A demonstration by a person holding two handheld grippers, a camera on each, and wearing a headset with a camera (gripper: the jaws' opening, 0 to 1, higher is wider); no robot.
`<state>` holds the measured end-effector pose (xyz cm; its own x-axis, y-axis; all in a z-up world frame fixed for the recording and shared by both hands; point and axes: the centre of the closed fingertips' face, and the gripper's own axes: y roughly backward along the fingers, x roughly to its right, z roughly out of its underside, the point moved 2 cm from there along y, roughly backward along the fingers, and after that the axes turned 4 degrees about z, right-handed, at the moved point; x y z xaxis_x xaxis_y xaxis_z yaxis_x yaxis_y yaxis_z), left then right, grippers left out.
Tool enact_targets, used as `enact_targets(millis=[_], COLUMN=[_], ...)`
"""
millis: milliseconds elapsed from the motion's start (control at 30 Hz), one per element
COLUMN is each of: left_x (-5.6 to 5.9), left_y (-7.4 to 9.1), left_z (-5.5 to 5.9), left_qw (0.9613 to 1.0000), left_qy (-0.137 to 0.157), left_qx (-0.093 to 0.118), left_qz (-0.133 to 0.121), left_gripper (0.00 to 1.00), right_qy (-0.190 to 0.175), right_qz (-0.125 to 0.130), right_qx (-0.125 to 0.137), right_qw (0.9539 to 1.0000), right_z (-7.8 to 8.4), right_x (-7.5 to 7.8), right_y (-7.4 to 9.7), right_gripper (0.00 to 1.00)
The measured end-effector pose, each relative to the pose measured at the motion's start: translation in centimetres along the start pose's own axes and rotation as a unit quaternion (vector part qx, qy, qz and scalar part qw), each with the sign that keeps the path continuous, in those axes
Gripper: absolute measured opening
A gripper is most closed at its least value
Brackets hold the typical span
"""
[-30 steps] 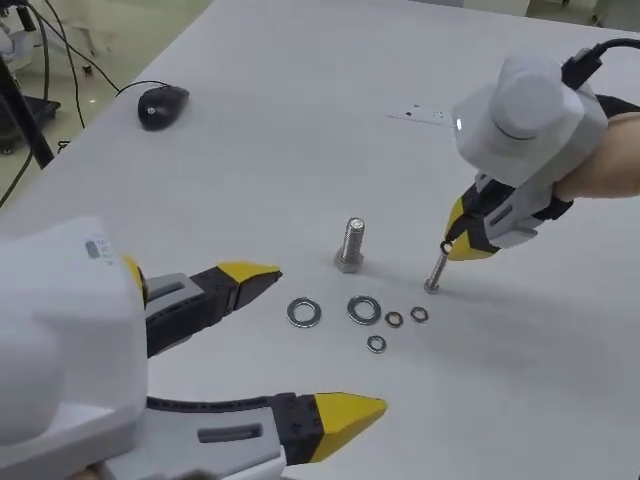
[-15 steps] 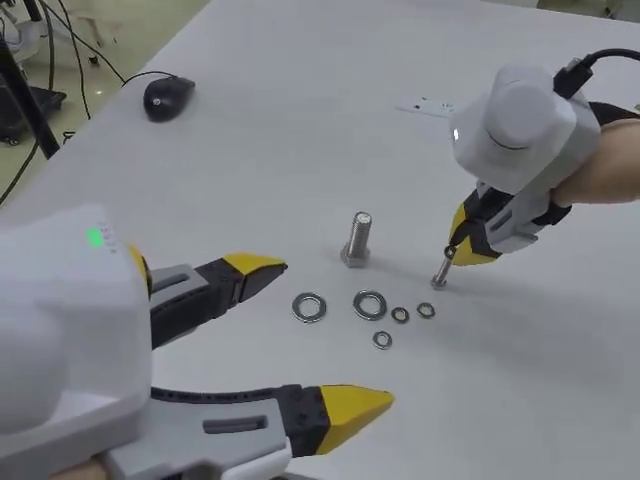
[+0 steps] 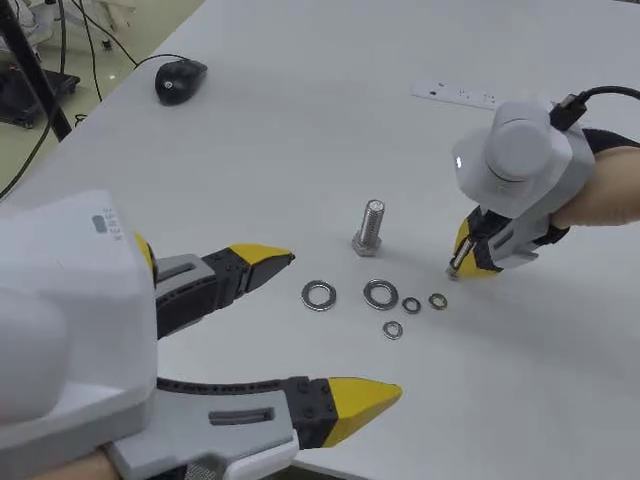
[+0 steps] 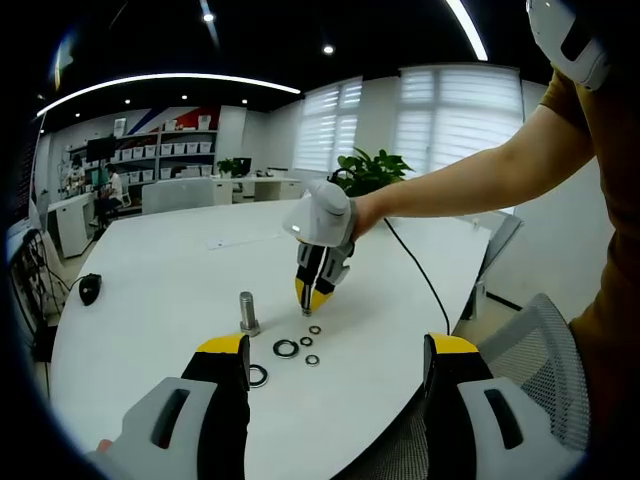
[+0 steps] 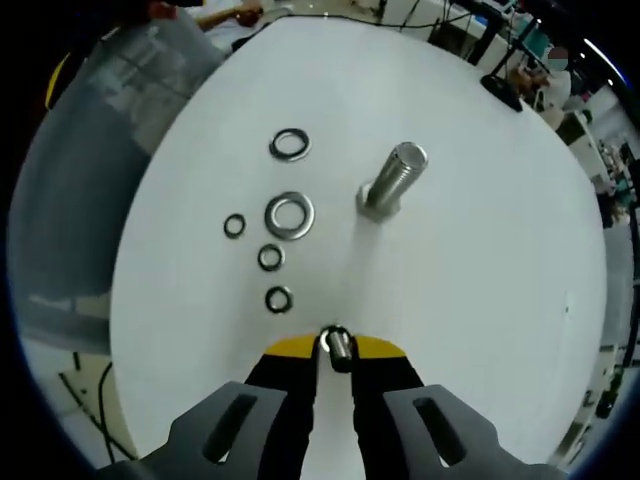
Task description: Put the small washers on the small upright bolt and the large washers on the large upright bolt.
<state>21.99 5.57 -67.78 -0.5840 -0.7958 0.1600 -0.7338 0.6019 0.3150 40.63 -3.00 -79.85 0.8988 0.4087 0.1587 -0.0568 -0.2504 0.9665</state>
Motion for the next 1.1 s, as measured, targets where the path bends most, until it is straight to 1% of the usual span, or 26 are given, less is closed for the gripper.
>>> enact_targets(millis=[67, 200, 300, 400, 467, 533, 600, 633, 700, 833, 900, 1100], left_x=[0.0, 0.1, 0.1, 0.0, 0.0, 0.0, 0.0, 0.1, 0.2, 0.7, 0.8, 1.5], left_y=[-0.1, -0.3, -0.3, -0.4, -0.4, -0.4, -0.4, -0.4, -0.4, -0.2, 0.0, 0.6], left_z=[0.1, 0.3, 0.2, 0.1, 0.1, 0.1, 0.0, 0.0, 0.0, -0.1, -0.1, -0.5], left_qw=[1.0000, 1.0000, 1.0000, 1.0000, 1.0000, 0.9999, 0.9999, 0.9999, 0.9999, 0.9997, 0.9996, 0.9992], left_qy=[0.002, 0.000, 0.000, -0.001, -0.002, -0.003, -0.005, -0.007, -0.009, -0.015, -0.021, -0.034], left_qx=[-0.002, -0.007, -0.005, -0.007, -0.008, -0.009, -0.008, -0.009, -0.011, -0.013, -0.015, -0.015], left_qz=[0.002, 0.004, 0.004, 0.005, 0.005, 0.005, 0.007, 0.006, 0.008, 0.013, 0.014, 0.017], left_gripper=[0.70, 0.70, 0.70, 0.70, 0.70, 0.70, 0.70, 0.71, 0.71, 0.71, 0.71, 0.71], right_qy=[-0.002, 0.002, 0.004, 0.004, -0.002, -0.004, -0.018, -0.020, -0.026, -0.035, -0.038, -0.052], right_qz=[-0.001, -0.002, -0.005, -0.002, -0.004, 0.002, 0.004, 0.005, 0.010, 0.012, 0.014, 0.019], right_qx=[-0.003, 0.002, 0.005, 0.006, 0.010, 0.011, 0.013, 0.015, 0.016, 0.016, 0.016, 0.031], right_qw=[1.0000, 1.0000, 1.0000, 1.0000, 0.9999, 0.9999, 0.9997, 0.9997, 0.9995, 0.9992, 0.9991, 0.9979], right_z=[0.2, 0.0, -0.1, 0.0, 0.0, 0.2, 0.6, 0.7, 1.2, 1.1, 1.6, 0.4], right_x=[0.1, 0.1, 0.0, 0.2, 0.2, 0.2, 0.3, 0.1, 0.0, -1.1, -1.0, -3.0], right_y=[-0.3, -0.3, -0.2, -0.2, 0.2, 0.4, 0.6, 1.1, 1.3, 2.5, 2.6, 4.0], right_gripper=[0.13, 0.13, 0.14, 0.17, 0.18, 0.18, 0.18, 0.18, 0.18, 0.18, 0.18, 0.18])
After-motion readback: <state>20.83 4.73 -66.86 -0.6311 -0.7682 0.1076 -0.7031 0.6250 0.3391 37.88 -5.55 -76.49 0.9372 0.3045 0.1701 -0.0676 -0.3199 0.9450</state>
